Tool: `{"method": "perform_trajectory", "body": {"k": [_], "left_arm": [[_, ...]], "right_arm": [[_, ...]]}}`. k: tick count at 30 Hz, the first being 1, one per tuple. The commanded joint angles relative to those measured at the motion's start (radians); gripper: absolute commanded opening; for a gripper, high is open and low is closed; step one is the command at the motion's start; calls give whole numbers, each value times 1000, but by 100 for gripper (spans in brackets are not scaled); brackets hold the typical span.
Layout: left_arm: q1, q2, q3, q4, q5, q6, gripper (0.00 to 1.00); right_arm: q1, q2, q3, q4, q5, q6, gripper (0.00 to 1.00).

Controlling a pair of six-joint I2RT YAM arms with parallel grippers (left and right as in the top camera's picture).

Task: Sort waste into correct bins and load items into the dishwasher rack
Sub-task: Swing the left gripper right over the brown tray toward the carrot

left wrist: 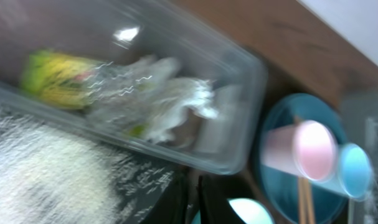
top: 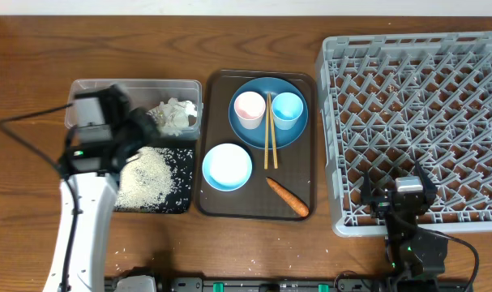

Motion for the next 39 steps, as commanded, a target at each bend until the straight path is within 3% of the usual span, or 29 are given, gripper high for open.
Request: {"method": "perform_trajectory", "body": {"k": [1,8,12,15,22,30,34,39], "left_arm": [[-60,26,13,54,9,30,11],[-118,77,13,104,135,40,6],[-147,110,13,103,219,118,6],[-181,124,13,93,219,187,6],[-290,127,13,93,216,188,6],[-439,127,13,61,210,77,6],[-559,127,13,24,124,-5,6],[-708,139,13,-3,49,-6,6]], "right_arm": [[-19,-3,-1,-3,10,-3,99],[-19,-3,-1,-3,10,-3,99],[-19,-3,-1,-3,10,-3,99],[-19,-3,-1,-3,10,-3,99],[-19,-3,-1,-3,10,-3,99],[-19,-3,-2,-3,10,-3,99],[-19,-3,-2,-3,10,-3,99],[-19,-3,-1,-3,10,-3,99]]}}
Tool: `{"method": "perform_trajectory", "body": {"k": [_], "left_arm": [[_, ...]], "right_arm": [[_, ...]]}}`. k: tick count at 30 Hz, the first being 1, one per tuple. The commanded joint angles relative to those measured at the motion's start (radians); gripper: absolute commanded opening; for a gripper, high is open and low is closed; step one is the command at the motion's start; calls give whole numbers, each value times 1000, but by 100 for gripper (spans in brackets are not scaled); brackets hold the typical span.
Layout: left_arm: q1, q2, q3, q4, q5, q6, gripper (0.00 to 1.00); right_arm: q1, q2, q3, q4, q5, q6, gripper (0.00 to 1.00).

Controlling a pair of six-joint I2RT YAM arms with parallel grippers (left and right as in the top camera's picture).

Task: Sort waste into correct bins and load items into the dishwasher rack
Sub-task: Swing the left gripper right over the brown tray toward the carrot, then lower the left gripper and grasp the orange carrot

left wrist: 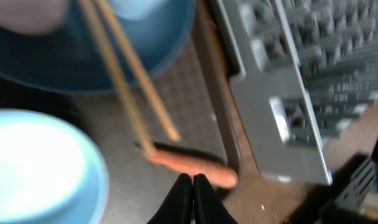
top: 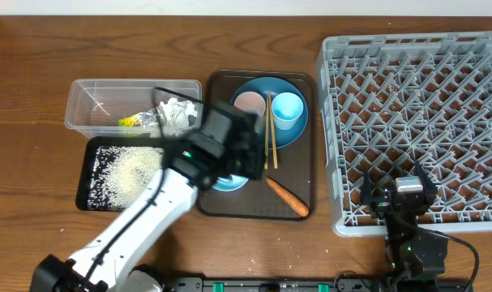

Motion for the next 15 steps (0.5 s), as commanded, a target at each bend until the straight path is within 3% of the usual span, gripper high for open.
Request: {"method": "perform_trajectory", "body": {"k": [1,10,13,15], "left_arm": [[-76,19,13,-3,-64,-31,6],[-172,162,13,6,2,61,7],[-174,215,13,52,3,153,16],[-169,235,13,93,-2,240,29]], "right_arm": [[-19,-3,-1,-3,10,-3,99],[-19,-3,-1,-3,10,-3,99],[-19,-3,-2,-3,10,-3,99],[-19,-3,-1,-3,10,-3,99]]}}
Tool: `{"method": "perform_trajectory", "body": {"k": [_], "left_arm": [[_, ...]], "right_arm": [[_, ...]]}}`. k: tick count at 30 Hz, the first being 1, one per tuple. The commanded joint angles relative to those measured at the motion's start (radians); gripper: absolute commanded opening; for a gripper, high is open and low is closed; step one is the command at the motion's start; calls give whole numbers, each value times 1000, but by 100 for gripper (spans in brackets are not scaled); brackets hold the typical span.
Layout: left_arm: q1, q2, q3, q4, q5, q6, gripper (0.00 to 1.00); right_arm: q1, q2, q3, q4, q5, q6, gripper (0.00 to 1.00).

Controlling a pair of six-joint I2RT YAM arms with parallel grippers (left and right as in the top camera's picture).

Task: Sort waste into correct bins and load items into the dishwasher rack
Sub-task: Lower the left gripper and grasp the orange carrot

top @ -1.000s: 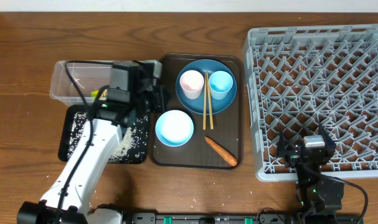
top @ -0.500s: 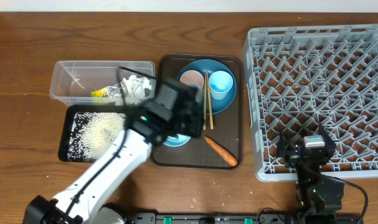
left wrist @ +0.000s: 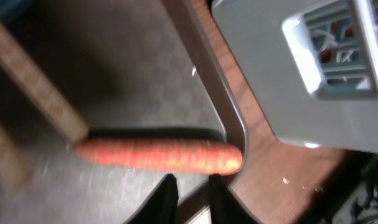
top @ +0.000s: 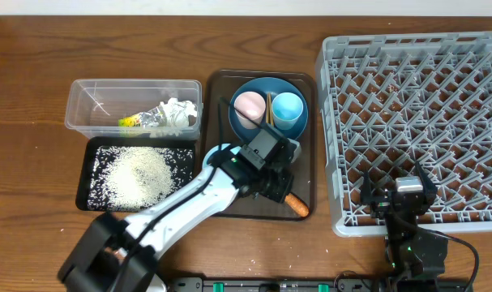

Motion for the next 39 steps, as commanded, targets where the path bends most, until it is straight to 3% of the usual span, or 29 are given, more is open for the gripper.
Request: {"method": "perform_trajectory", "body": {"k": [1,3,8,13,23,28,35,39], "left_arm": [[9,25,13,49,9,176,37],[13,25,13,66,8,236,49],[7,25,13,48,13,247,57],[-1,43,12,53,12,354,74],[-1,139,12,77,8,698,78],[0,156,12,117,9,703,84],[-1,156,8,86,58,703,84],[-1,156,3,60,58,806,83]], "right_arm": [[-19,-3,-2,-3,10,-3,99],[-19,-3,-1,-3,10,-3,99],[-19,-3,-1,-3,11,-3,99],[-19,-3,-1,-2,26,-4,99],[-19,-1,-1,-2,26,-4,99],[-19,-1,-1,-2,26,-3,99],[-19,-1,-1,-2,34,-4,99],[-19,-1,-1,-1,45,-4,99]]}}
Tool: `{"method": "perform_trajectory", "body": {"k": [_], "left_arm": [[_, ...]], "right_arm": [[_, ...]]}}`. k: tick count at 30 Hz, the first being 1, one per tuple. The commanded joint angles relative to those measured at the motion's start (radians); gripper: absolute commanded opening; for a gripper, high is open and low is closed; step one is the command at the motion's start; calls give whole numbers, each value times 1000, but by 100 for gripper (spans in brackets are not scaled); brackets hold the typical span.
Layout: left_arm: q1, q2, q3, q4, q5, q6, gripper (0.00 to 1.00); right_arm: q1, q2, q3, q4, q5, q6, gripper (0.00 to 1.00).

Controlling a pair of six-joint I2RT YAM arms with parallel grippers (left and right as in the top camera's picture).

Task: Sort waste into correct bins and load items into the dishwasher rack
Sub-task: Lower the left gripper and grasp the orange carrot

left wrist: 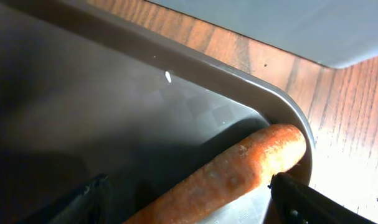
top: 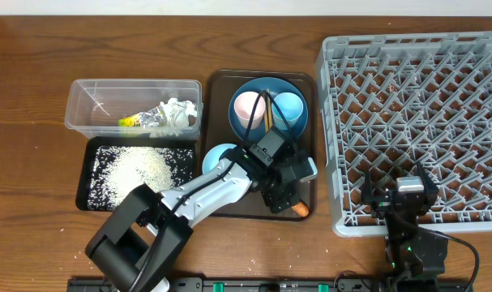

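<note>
An orange carrot lies in the near right corner of the brown tray; overhead only its tip shows past my left arm. My left gripper is open low over it, one fingertip on each side, not touching. A blue plate on the tray carries a pink cup, a blue cup and chopsticks. A blue bowl shows beside the arm. The grey dishwasher rack fills the right side. My right gripper rests at the rack's near edge, fingers apart.
A clear bin at the left holds a yellow-green wrapper and crumpled paper. Below it a black tray holds white rice. A few grains lie loose on the wooden table.
My left gripper has dropped closer to the carrot and its fingers have spread from a narrow gap to wide open around it. The right arm has not moved.
My left gripper was first over the clear bin with the wrapper and paper in it. Then it was shut above the tray near the chopsticks and carrot. Then it hung just above the carrot, slightly open, and now straddles it wide open.
</note>
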Motion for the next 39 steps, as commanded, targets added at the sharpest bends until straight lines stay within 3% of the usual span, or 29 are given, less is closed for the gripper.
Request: {"method": "perform_trajectory", "body": {"k": [1,10,19,23,30,39], "left_arm": [[-2,3,2,-37,18,120,83],[-2,4,2,-83,17,359,81],[-2,63,2,-45,16,457,73],[-2,64,2,13,-9,457,70],[-2,64,2,13,-13,455,52],[-2,63,2,13,-12,436,44]], "right_arm": [[-19,-1,-1,-1,37,-4,99],[-19,-1,-1,1,59,-4,99],[-19,-1,-1,3,68,-4,99],[-19,-1,-1,3,68,-3,99],[-19,-1,-1,3,68,-4,99],[-19,-1,-1,3,67,-4,99]]}}
